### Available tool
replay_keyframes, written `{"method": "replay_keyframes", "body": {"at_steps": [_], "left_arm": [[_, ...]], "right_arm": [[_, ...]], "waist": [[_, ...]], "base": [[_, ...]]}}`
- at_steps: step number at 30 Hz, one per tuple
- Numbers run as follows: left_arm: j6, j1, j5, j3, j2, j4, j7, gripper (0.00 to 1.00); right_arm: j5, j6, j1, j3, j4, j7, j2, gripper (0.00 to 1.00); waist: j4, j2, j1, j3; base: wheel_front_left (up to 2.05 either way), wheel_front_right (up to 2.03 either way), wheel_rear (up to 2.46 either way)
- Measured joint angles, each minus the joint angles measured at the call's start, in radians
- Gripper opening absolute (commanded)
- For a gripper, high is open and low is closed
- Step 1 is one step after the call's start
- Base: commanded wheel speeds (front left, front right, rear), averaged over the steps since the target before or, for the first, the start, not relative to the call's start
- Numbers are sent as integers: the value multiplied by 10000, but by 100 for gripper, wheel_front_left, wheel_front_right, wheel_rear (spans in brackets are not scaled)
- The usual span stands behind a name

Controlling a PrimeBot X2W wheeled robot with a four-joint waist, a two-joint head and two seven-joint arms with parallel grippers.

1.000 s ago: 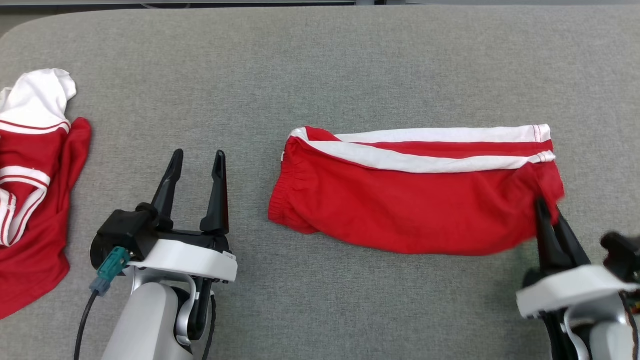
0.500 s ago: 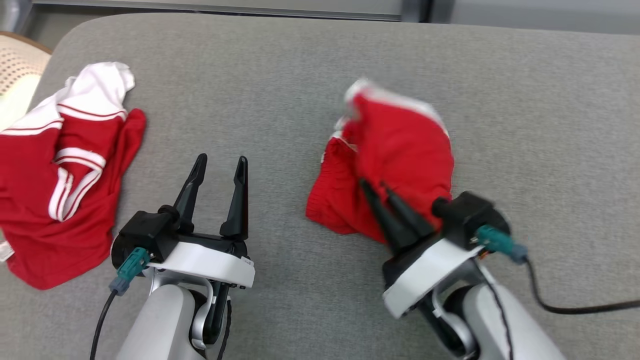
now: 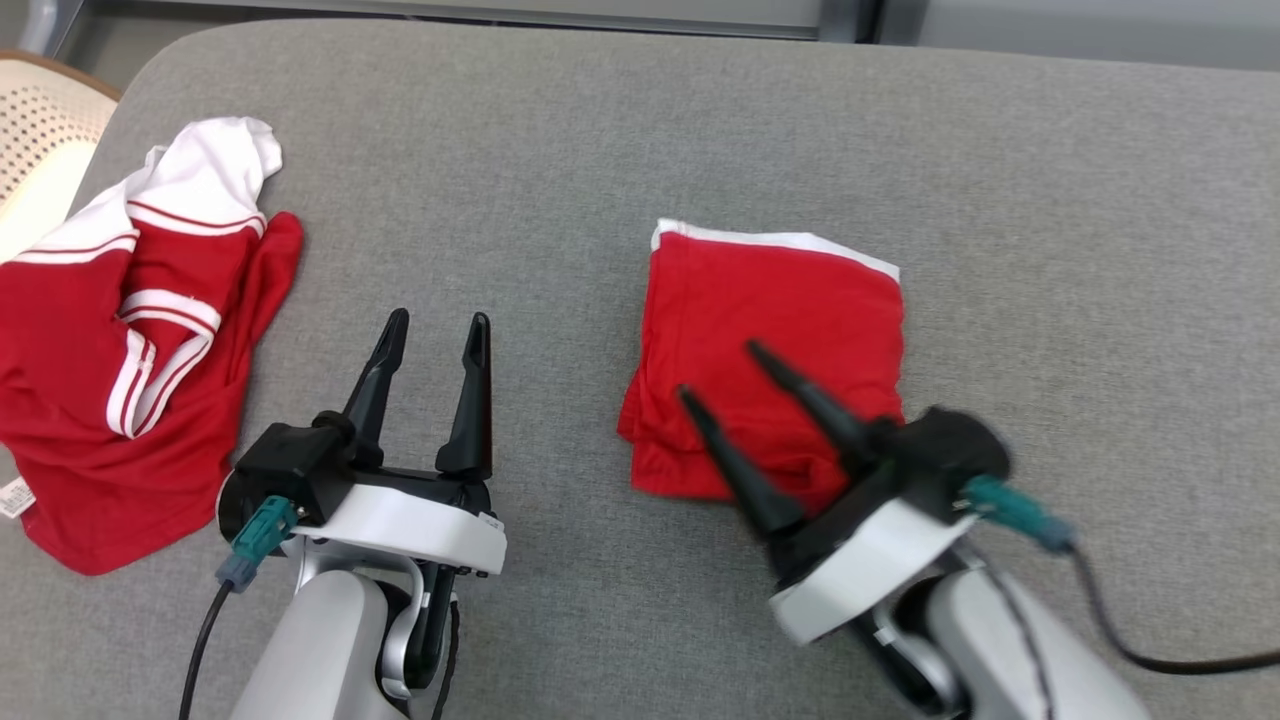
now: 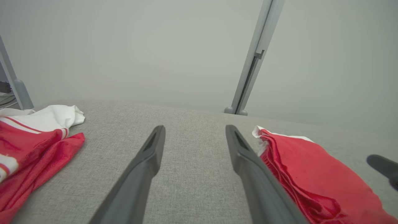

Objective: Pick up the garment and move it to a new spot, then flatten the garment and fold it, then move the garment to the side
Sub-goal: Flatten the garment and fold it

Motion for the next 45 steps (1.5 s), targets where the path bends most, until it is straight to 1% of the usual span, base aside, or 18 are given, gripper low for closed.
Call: {"method": "replay_keyframes", "body": {"at_steps": [2,7,14,18,26,27,32,38,45], "left_arm": [[-4,19,88,75,2,27,0,100],[-13,105,368,403,6,17,0,100],[-46,426,665,988,84,-6,0,100],[-102,684,796,1212,176,8,-2,100],[-140,1262,978,1277,322,180,0,100],[-146,1508,1039,1220,385,309,0,100],[-190,1888,1129,1139,612,466,63,100],[-159,2422,1135,1112,750,414,213,100],[-121,2700,1104,1066,857,171,408,100]], "right_arm": [[-35,0,33,-462,-305,-194,-288,100],[-282,0,553,-2297,-871,-439,-502,100],[-748,0,1843,-5053,-1164,-514,-364,100],[-1066,2,2574,-6000,-1549,-385,-180,100],[-1292,0,3312,-6138,-1837,-75,19,100],[-1381,2,3648,-6230,-1929,54,48,100],[-1536,0,4398,-6278,-2157,370,151,100],[-1797,2,5195,-6364,-2673,792,282,100],[-1793,0,5707,-6652,-3172,1174,437,100]], "waist": [[-88,0,0,-74],[-393,0,0,-261],[-941,0,0,-589],[-1220,0,0,-865],[-1335,0,-1,-1515],[-1324,1,0,-1811],[-1283,0,0,-2544],[-1249,0,0,-3179],[-1142,0,0,-3532]], "base": [[0,0,0],[0,0,0],[0,0,0],[0,0,0],[0,0,0],[0,0,0],[0,0,0],[0,0,0],[0,0,0]]}}
